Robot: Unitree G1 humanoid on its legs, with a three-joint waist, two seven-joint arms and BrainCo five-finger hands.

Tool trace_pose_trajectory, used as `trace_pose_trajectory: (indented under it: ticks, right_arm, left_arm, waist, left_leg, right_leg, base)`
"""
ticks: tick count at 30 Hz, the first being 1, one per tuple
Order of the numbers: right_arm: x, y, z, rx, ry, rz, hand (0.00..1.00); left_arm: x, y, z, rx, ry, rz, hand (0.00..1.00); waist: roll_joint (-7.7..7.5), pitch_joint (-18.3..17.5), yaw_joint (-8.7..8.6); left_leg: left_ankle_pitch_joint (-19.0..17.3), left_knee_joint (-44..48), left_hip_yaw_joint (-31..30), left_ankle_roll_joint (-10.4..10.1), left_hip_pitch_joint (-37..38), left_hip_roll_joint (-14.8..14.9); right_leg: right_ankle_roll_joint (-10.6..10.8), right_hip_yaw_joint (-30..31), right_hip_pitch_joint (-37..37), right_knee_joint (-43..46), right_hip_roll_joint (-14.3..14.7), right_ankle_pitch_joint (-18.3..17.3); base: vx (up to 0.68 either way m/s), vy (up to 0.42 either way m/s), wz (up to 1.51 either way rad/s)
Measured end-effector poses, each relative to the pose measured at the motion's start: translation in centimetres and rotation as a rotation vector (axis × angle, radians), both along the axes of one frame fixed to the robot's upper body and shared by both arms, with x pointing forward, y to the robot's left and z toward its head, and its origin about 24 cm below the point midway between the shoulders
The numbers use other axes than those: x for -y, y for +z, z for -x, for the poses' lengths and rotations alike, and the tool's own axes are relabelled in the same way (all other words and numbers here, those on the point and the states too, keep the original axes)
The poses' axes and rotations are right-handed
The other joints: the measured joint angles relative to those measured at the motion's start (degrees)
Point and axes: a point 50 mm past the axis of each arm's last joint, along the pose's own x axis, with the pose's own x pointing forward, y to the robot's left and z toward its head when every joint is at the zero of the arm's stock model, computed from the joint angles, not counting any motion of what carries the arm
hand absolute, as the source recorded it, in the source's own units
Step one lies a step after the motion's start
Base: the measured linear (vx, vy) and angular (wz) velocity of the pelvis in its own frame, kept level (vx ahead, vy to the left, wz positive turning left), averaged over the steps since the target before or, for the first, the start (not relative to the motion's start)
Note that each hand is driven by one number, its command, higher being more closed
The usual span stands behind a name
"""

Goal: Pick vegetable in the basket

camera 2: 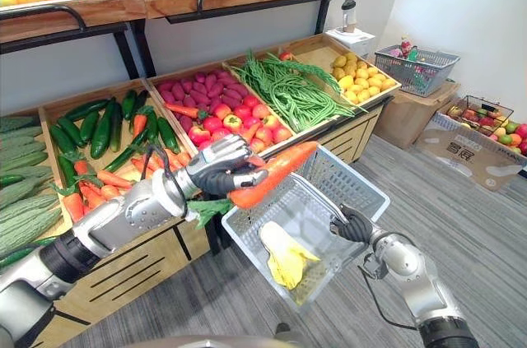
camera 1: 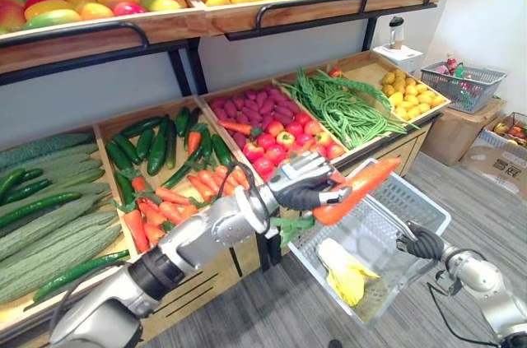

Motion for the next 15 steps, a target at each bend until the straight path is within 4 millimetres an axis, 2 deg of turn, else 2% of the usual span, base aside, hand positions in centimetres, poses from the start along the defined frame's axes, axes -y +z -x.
trace_pose_trajectory:
  ticks: [6, 10, 15]
  right_arm:
    - [-1.2, 0.4, -0.6, -0.007, 0.078, 0.007, 1.0]
    - [-1.3, 0.3, -0.6, -0.024, 0.087, 0.008, 1.0]
    - [-1.3, 0.5, -0.6, -0.033, 0.099, 0.013, 1.0]
  left_arm:
    - [1.4, -0.9, 0.8, -0.042, -0.061, -0.017, 1.0]
    - [2.6, -1.7, 1.6, -0.079, -0.121, -0.036, 1.0]
    - [3.2, -2.6, 2.2, -0.109, -0.163, -0.093, 1.0]
  waist:
    - [0.18, -0.11, -0.23]
    - [0.43, -0.26, -0.14]
    - [0.6, -0.36, -0.27]
  left_leg:
    - [-0.11, 0.18, 0.75, -0.16, 0.08, 0.11]
    - [-0.19, 0.26, 0.74, -0.28, 0.2, 0.15]
    - [-0.28, 0.28, 0.84, -0.33, 0.28, 0.2]
  right_leg:
    - [-0.22, 0.03, -0.83, 0.97, 0.06, -0.19]
    - [-0.18, -0.01, -0.84, 1.26, 0.07, -0.59]
    - [-0.28, 0.04, -0.83, 1.34, 0.12, -0.65]
  base:
    - [0.02, 0.002, -0.06]
    - [0.0, 0.0, 0.0]
    - [0.0, 0.0, 0.0]
